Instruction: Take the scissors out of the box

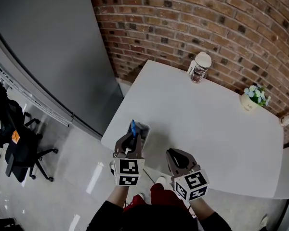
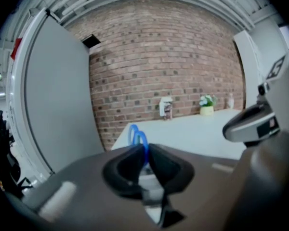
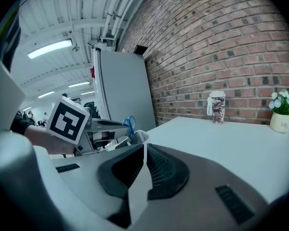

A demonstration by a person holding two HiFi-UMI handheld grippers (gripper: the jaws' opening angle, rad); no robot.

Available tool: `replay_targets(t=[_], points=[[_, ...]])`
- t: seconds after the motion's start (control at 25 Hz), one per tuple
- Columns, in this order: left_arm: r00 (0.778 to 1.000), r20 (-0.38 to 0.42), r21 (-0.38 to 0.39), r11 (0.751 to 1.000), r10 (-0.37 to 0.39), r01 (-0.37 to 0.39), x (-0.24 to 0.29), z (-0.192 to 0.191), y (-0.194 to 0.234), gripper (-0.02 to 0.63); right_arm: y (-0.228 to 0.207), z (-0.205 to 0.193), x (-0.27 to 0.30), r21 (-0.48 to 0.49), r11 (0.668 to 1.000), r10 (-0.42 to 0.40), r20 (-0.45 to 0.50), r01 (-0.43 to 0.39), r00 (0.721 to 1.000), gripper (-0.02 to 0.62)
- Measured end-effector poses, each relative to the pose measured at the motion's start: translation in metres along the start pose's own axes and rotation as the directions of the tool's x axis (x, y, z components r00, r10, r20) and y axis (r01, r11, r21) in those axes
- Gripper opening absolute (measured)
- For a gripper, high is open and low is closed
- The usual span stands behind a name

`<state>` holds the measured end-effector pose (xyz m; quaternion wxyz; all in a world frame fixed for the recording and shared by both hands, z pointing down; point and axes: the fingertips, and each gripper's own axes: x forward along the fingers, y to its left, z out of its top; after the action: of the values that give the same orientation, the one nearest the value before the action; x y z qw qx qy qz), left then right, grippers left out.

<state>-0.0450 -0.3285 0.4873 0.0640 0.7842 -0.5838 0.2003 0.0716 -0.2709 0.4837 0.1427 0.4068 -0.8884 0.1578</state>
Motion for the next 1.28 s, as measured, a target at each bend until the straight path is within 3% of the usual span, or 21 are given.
replay_targets(t=[0.72, 1.28], points=[[0.983, 0.181, -0.084, 0.996, 0.018, -0.003, -0.043, 0.058, 0.027, 0.031, 0.028, 0.017, 0.012, -0.041, 0.998, 0.05, 0.012, -0.05, 0.999, 0.009], [0.969, 0.204, -0.091, 0.988, 0.141, -0.125, -0.092, 0.062, 0.074, 0.031, 0.067, 0.035, 0.031, -0.078, 0.987, 0.143, 0.041, -0.139, 0.989, 0.009]])
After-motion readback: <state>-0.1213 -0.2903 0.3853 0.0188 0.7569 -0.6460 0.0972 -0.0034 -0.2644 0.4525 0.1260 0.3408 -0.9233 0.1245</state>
